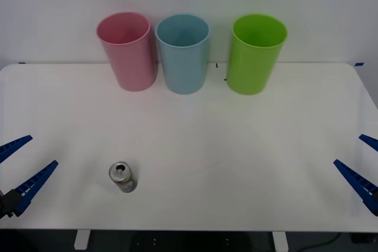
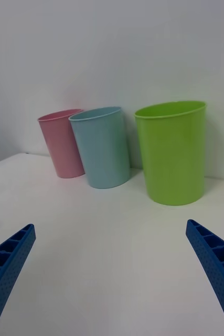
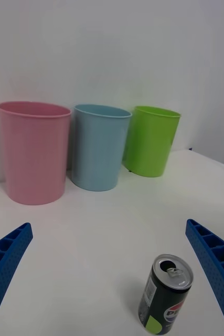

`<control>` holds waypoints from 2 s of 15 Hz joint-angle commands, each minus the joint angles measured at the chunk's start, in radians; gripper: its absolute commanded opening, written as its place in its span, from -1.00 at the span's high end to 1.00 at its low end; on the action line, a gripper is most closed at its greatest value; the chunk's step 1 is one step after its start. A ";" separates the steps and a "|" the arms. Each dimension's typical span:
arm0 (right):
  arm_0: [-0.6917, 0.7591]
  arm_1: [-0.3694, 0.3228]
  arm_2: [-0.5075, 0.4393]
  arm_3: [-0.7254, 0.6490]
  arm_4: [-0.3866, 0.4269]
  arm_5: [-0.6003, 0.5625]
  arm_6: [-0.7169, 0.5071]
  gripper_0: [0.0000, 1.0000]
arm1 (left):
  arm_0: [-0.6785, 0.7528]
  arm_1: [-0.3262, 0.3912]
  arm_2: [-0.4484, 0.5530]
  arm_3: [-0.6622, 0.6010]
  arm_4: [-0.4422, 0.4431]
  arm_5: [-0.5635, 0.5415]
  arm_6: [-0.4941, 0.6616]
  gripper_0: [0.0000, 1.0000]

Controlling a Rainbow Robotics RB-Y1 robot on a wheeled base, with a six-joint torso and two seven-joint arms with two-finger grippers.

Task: Grasp the object on the table and drop it into the matching bin: aluminum can to the light blue bin, PET bottle to the pink bin.

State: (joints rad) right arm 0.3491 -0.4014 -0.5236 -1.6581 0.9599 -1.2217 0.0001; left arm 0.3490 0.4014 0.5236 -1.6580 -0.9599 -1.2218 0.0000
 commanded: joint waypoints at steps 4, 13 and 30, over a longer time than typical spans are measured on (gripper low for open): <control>0.000 0.000 0.000 0.000 0.000 0.000 0.000 -1.00 | -0.010 0.031 -0.010 0.000 -0.010 -0.001 -0.003 -1.00; 0.000 0.000 0.000 0.000 0.000 0.000 0.000 -1.00 | 0.099 0.063 -0.004 0.000 -0.005 -0.027 -0.038 -1.00; 0.000 0.000 0.000 0.000 0.000 0.000 0.000 -1.00 | -0.018 0.062 -0.185 0.158 -0.126 -0.013 -0.247 -1.00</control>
State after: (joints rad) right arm 0.3491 -0.4014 -0.5236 -1.6581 0.9599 -1.2217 0.0000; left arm 0.3472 0.4634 0.3494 -1.5261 -1.0886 -1.2361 -0.2267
